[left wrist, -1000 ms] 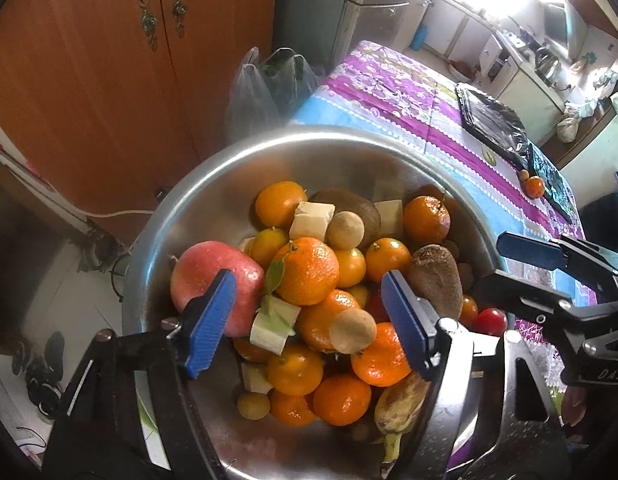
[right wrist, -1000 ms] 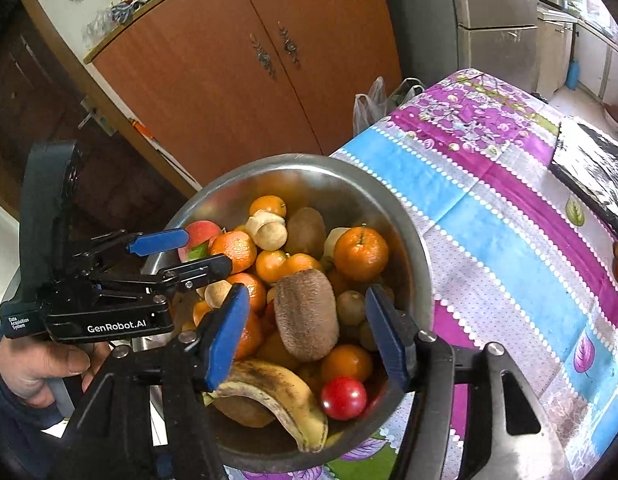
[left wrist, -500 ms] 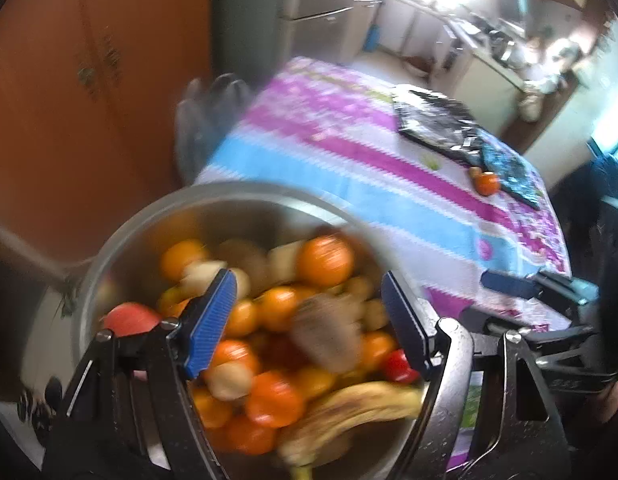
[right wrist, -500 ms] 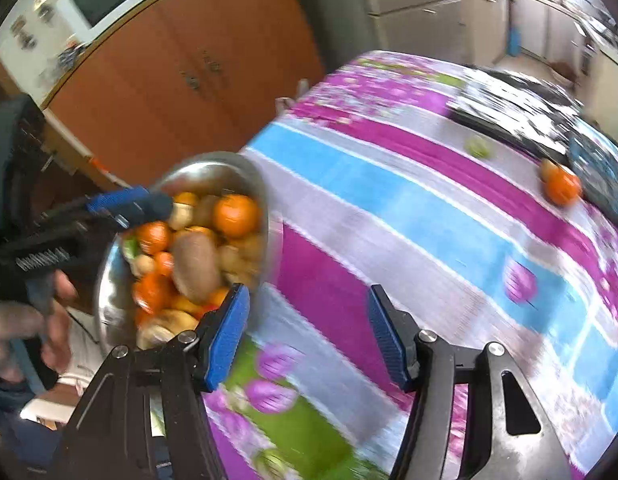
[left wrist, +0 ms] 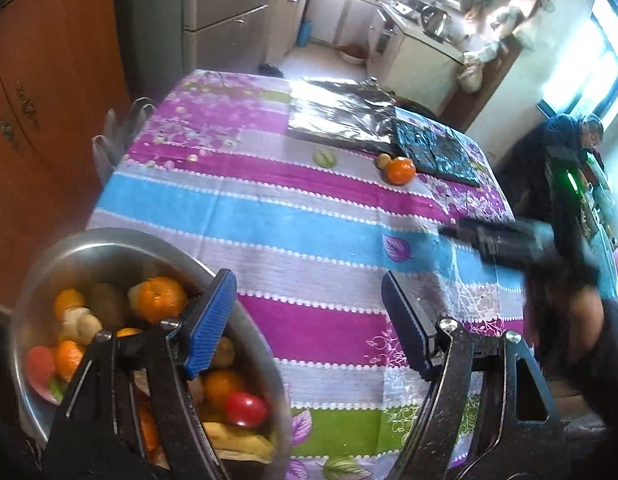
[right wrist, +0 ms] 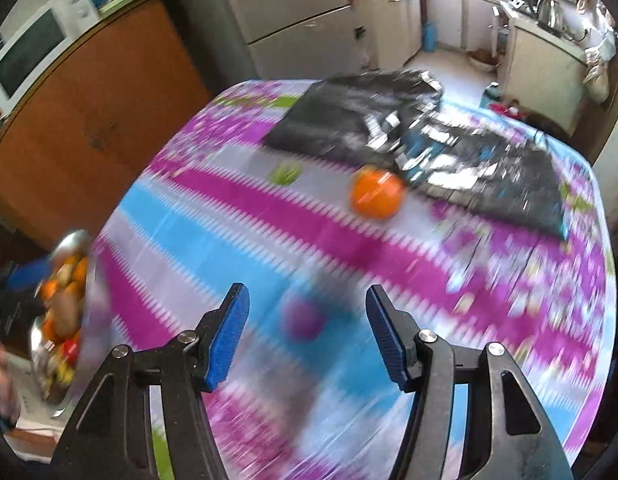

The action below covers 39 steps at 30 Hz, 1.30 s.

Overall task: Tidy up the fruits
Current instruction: 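Move both tools away from the bowl back over the table, then grasp a tangerine with the right tool while the left tool grasps a small yellow fruit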

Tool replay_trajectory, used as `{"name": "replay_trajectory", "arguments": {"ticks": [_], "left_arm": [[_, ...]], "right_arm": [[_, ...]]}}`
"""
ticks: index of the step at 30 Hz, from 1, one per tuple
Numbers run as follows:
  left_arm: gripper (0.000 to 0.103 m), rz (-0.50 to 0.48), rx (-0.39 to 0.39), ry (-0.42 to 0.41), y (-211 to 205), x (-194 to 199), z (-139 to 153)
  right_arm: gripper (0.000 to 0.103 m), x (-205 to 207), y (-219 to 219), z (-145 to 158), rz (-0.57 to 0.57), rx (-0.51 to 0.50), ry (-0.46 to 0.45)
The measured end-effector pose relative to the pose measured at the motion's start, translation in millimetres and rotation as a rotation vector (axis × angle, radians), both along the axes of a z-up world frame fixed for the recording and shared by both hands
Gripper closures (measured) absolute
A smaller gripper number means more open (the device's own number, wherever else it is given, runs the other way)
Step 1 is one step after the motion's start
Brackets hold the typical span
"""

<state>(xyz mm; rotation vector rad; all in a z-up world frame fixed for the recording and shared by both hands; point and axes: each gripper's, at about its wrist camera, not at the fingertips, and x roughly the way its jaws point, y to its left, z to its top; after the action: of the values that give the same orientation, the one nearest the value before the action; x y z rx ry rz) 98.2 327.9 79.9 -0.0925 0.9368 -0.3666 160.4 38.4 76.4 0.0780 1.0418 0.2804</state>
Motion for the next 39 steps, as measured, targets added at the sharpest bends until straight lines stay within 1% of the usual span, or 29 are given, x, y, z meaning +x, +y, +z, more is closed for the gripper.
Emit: {"name": "replay_trajectory", "arguments": {"ticks": [1,4,8,10,15,16,17,19,21,25,28,31,32,34,36,38,39], "left_arm": [[0.027,-0.001,0.002,0.003,-2.4,-0.6,-1.1],[0.027,-0.002,0.009,0.013,-6.6,2.7,-6.0],[0.027,0.001,0.01,0.022,-10.4,5.4,-9.2],[0.027,-0.003,0.011,0.022,-12.0,7.8,-9.5],[0.027,-0.006,0.011,0.024,-14.9,16.2,-11.0],[0.027,-0.007,0.011,0.022,-16.1,17.5,-10.4],[0.027,-0.009,0.01,0.019,-17.4,19.2,-9.4],[0.027,-0.012,0.006,0.01,-20.6,22.5,-6.5],[0.027,-0.022,0.006,0.002,-25.1,27.6,-3.8],[0.027,-0.051,0.014,-0.017,-38.7,45.7,1.4],[0.027,-0.106,0.024,-0.022,-59.9,70.1,3.0],[0.027,-0.187,0.049,-0.044,-95.3,97.9,0.0],[0.027,-0.212,0.052,-0.048,-108.5,108.0,-4.2],[0.028,-0.263,0.02,-0.016,-131.2,129.6,-19.3],[0.029,-0.285,0.057,-0.011,-154.5,151.0,-37.6],[0.029,-0.308,0.049,-0.001,-171.3,167.7,-53.2],[0.03,-0.303,0.046,0.009,-175.8,172.7,-58.1]], "right_arm": [[0.039,18.7,-6.9,-5.2,-0.011,-0.012,0.001],[0.039,57.5,-17.4,-21.0,-0.026,-0.019,0.02],[0.039,91.7,-20.3,-43.8,-0.039,-0.023,0.055],[0.039,100.0,-19.2,-51.4,-0.035,-0.021,0.062],[0.039,114.1,-9.9,-63.7,-0.021,-0.055,0.061],[0.041,115.1,-7.5,-65.3,-0.02,-0.067,0.06],[0.051,115.1,-6.6,-65.5,-0.023,-0.085,0.055],[0.051,112.7,-7.8,-66.2,-0.03,-0.081,0.054],[0.051,105.7,-13.5,-64.4,-0.041,-0.063,0.051],[0.051,70.4,-32.8,-43.7,-0.067,0.009,0.013],[0.051,37.1,-47.0,-31.2,-0.091,0.056,0.001],[0.051,-0.4,-63.1,-23.5,-0.13,0.102,0.008],[0.051,-13.2,-68.0,-21.4,-0.145,0.111,0.01],[0.051,-35.0,-76.2,-18.4,-0.168,0.135,0.017],[0.051,-50.2,-82.0,-16.4,-0.183,0.15,0.023],[0.051,-63.7,-88.8,-15.0,-0.2,0.167,0.027],[0.051,-68.7,-91.5,-14.9,-0.206,0.169,0.027]]}}
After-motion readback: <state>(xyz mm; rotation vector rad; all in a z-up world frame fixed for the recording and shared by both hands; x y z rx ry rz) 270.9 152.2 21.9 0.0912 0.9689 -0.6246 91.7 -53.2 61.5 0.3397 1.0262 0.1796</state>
